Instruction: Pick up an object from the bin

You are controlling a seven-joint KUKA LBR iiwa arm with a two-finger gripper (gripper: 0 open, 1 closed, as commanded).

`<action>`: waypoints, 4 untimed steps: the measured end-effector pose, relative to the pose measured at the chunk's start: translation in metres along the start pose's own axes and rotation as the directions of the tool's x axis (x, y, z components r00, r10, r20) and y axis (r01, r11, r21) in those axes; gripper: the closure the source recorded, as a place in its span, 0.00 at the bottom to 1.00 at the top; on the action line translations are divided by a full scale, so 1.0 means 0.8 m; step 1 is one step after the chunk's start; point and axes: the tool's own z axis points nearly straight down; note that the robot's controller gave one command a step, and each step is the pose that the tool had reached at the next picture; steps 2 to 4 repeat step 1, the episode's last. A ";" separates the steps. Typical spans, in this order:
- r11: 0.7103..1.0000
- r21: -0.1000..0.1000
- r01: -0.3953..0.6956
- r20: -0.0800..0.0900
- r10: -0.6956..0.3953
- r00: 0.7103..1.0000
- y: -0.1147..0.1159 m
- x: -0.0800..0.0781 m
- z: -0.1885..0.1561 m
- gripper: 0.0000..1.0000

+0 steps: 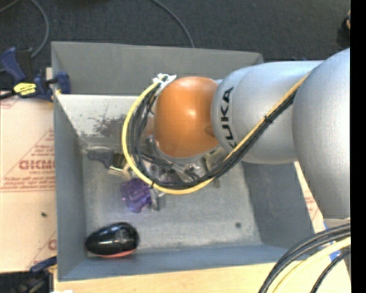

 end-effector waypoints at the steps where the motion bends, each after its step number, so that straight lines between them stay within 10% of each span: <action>1: 1.000 -0.001 -0.001 -0.003 0.001 1.000 0.000 0.001 -0.009 1.00; 4: 1.000 -0.001 -0.001 -0.003 0.001 1.000 0.000 0.001 -0.009 1.00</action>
Offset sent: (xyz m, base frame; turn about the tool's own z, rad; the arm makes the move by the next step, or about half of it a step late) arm 0.0000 -0.0002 0.0115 0.0000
